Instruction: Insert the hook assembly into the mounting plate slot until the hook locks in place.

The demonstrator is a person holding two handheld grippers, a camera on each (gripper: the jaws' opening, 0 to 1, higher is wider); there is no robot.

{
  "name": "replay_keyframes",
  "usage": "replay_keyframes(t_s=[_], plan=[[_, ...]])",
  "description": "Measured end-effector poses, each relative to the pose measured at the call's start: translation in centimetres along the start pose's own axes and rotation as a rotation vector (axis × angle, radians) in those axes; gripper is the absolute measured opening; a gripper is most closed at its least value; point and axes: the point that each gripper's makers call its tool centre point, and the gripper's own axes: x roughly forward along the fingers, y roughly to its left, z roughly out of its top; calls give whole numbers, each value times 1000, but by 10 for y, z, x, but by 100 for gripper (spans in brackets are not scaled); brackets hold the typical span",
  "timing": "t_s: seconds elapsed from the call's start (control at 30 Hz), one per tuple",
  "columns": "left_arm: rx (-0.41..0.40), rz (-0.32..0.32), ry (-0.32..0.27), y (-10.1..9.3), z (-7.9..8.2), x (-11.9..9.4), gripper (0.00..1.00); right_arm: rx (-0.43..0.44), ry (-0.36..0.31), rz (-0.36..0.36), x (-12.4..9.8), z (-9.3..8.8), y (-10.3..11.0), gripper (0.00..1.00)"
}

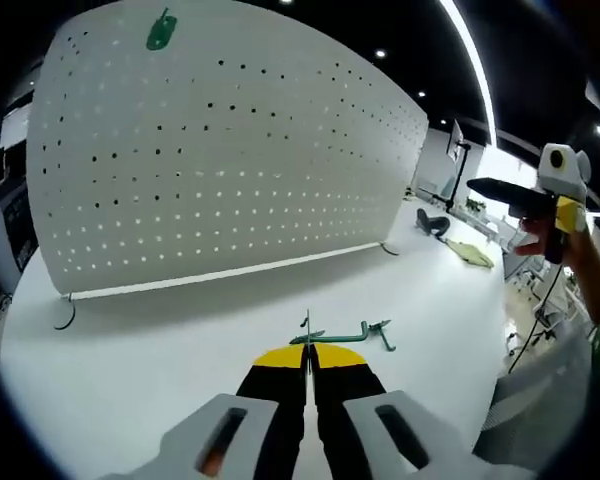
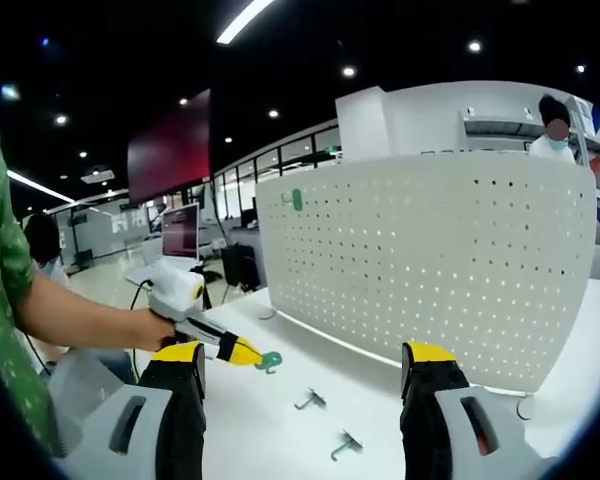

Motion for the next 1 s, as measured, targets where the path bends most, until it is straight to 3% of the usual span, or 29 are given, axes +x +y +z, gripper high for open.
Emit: replay_keyframes(t_s=[0.13, 0.27, 0.57, 1.0], plan=[[-41, -53, -46, -12, 10, -8, 2, -6, -4, 3, -1, 3, 2, 81], [-37, -100, -54, -25, 14, -17, 2, -8, -10, 15, -3, 6, 5, 79], [65, -203, -31, -59, 15, -34, 2, -13, -6, 57, -4, 6, 17, 71], [140, -366, -67, -113, 35, -61, 2, -21, 2, 121, -9, 6, 35, 54]])
